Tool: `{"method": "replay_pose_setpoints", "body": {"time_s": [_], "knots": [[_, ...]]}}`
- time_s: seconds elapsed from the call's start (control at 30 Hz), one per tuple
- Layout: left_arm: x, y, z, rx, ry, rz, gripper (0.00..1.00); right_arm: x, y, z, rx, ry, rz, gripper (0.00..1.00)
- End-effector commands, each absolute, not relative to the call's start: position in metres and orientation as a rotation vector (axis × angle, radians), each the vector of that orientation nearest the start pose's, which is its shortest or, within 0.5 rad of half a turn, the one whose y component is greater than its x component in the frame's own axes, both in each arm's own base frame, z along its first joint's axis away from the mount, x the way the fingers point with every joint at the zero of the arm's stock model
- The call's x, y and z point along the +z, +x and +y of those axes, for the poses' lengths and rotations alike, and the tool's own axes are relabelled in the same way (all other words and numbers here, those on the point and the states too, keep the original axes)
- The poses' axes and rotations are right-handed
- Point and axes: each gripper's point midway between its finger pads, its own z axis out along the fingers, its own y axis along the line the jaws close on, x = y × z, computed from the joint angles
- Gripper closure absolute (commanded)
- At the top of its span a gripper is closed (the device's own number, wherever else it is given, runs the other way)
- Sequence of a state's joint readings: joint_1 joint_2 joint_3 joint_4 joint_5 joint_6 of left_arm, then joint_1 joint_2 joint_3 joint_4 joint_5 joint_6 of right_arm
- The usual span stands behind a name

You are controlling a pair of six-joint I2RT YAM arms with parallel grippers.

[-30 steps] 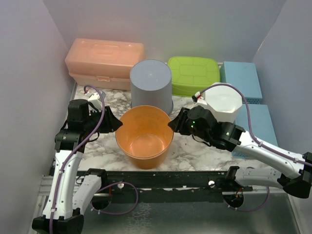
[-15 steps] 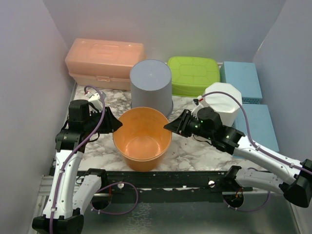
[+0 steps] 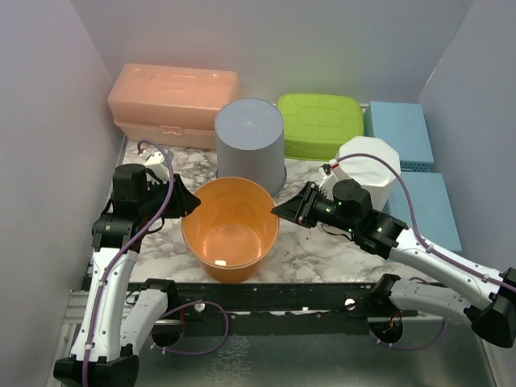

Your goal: Turn the large container upside down

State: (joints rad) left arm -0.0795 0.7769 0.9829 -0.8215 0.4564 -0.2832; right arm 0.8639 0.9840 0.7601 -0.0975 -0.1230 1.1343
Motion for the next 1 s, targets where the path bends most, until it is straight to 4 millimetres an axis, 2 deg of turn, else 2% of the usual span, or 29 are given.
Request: {"method": "replay_pose_setpoints", "body": {"time_s": [0.0, 0.1, 0.2, 0.33, 0.4, 0.53, 0.67, 0.8, 0.97], "knots": [[0.251, 0.214, -0.114, -0.767, 0.052, 2.167, 0.73, 0.288, 0.17, 0.316, 1.561, 0.115, 2.074, 0.66], [0.248, 0.215, -0.114, -0.77, 0.047, 2.171, 0.74, 0.281, 0.166, 0.322, 1.57, 0.089, 2.122, 0.61], [0.245, 0.214, -0.114, -0.772, 0.044, 2.177, 0.75, 0.272, 0.163, 0.328, 1.605, 0.087, 2.16, 0.64], [0.245, 0.214, -0.115, -0.775, 0.044, 2.177, 0.76, 0.27, 0.159, 0.334, 1.685, 0.097, 2.145, 0.73], [0.245, 0.214, -0.114, -0.775, 0.043, 2.176, 0.76, 0.269, 0.159, 0.335, 1.692, 0.103, 2.148, 0.73], [0.244, 0.215, -0.114, -0.771, 0.038, 2.179, 0.78, 0.269, 0.161, 0.336, 1.689, 0.108, 2.155, 0.63], [0.246, 0.215, -0.113, -0.766, 0.029, 2.163, 0.82, 0.259, 0.158, 0.338, 1.696, 0.126, 2.203, 0.61], [0.257, 0.22, -0.112, -0.761, 0.008, 2.104, 0.91, 0.249, 0.153, 0.338, 1.712, 0.136, 2.239, 0.62], [0.283, 0.229, -0.117, -0.835, -0.06, 1.95, 0.98, 0.257, 0.157, 0.332, 1.657, 0.097, 2.187, 0.59]]}}
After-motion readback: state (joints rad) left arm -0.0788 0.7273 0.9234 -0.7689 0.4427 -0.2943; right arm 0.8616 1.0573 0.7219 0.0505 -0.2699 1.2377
